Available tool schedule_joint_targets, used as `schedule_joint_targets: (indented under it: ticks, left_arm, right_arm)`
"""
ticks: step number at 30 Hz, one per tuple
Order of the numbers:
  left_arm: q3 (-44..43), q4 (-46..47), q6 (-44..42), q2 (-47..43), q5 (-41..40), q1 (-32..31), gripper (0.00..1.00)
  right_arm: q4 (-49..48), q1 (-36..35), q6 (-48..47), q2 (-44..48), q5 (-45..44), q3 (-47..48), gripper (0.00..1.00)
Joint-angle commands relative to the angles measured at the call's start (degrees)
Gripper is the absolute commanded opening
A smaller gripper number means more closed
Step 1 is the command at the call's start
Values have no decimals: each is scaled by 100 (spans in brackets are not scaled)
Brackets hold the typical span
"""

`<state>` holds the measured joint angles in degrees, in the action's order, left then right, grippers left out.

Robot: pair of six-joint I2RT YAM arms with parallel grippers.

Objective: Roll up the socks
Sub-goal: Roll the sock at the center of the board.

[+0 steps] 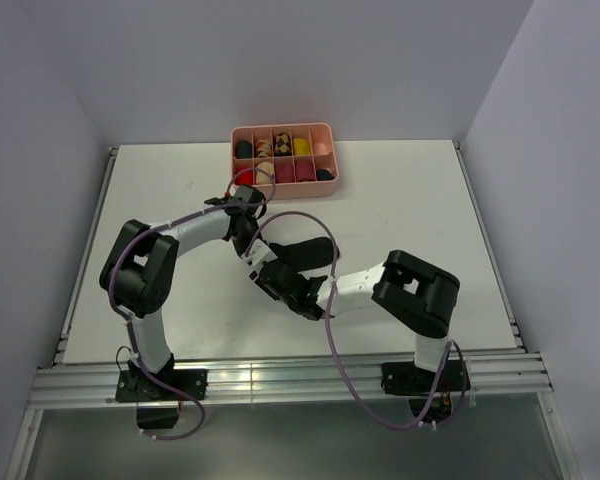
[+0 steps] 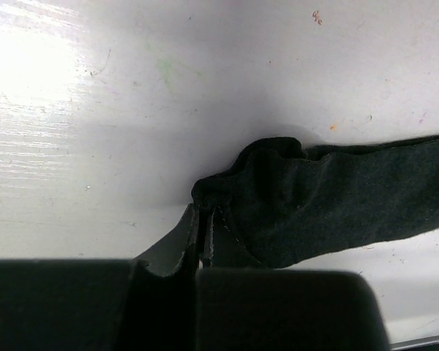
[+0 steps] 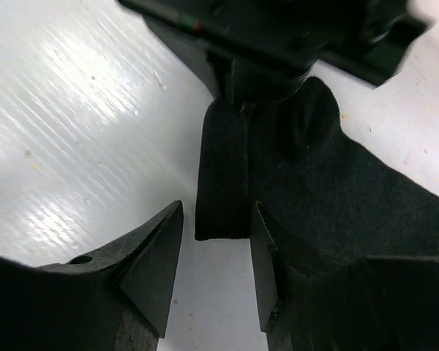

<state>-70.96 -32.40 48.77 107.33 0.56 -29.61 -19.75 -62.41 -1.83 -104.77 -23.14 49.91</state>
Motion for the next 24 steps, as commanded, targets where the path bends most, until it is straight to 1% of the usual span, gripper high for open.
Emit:
schedule_joint_targets:
  ticks: [1,9,12,15,16,17,18,20,21,22,23,24]
  left_arm:
    - [-173,-275,-193,104,-3,-1,0]
    - [-190,-302,-237,148,67,-1,0]
    - [-199,-319,-246,157,76,-1,0]
    - [-190,-311,-246,139,94,-1,0]
    - [-182,-310,-254,131,120,-1,0]
    - [-173,-284,-237,96,111,-1,1]
    - [-120,-249,-228,69,137,-1,1]
    - [-50,-118,-123,-54,164,7,5]
    - [29,-56,-79,-115,173,16,13]
    - [73,-3,-26,-237,190,25,16]
    - [117,49,87,-300,190,34,20]
    - [213,146,141,-361,182,51,28]
  right_arm:
    - [-266,-122,-380,-96,-666,256,49]
    - [-257,-306,-687,-588,-842,493,45]
    - [-170,-333,-723,-834,-912,581,37]
    - [-108,-333,-688,-1010,-956,573,21]
    - [-117,-333,-670,-1019,-921,546,9]
    - [-108,-324,-600,-1002,-851,511,2]
    - [-117,-298,-548,-880,-520,380,0]
    - [-178,-228,-276,-695,-79,222,0]
    - [-179,-175,-135,-598,184,82,0]
    - [-179,-27,145,-397,691,11,0]
    - [-213,62,173,-299,1062,-68,0]
    - [-222,158,426,-203,1396,-191,0]
